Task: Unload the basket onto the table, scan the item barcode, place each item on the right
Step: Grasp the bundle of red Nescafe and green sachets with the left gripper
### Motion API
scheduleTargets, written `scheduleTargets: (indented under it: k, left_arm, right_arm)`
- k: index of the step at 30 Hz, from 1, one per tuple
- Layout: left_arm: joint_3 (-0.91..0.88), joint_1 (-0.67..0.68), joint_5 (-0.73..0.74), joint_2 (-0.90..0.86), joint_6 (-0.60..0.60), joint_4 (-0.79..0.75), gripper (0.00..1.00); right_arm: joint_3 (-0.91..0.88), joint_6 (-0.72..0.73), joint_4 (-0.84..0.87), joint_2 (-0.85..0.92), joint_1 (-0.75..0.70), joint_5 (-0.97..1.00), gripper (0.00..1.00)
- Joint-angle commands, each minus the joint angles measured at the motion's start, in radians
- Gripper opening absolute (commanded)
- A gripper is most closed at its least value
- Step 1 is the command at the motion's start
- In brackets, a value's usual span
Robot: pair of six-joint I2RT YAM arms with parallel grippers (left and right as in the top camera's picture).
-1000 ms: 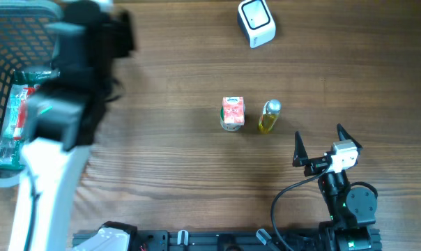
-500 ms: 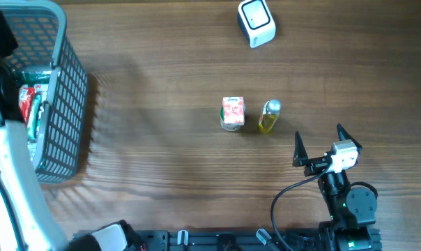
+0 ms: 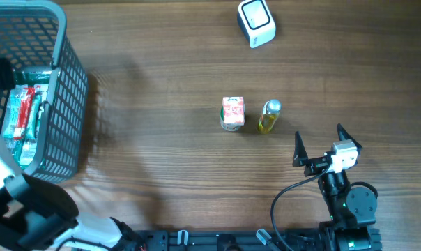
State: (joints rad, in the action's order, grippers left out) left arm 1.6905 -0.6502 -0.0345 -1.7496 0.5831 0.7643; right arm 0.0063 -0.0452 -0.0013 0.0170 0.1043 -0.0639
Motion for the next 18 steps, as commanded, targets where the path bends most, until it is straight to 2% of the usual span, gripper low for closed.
scheduleTargets:
  k: [1,11,18]
  left_arm:
    - [-0.005,-0.009,0.076,-0.072,0.126,0.029,1.00]
    - [-0.005,-0.016,0.067,-0.283,0.143,0.094,1.00]
    - [-0.006,-0.059,0.068,-0.345,0.150,0.099,0.99]
  right_arm:
    - [-0.001,0.019,0.003,0.001,0.003,-0.014,1.00]
    - [-0.001,0.019,0.003,0.001,0.003,-0.014,1.00]
    - [-0.001,0.020,0.003,0.001,0.003,-0.014,1.00]
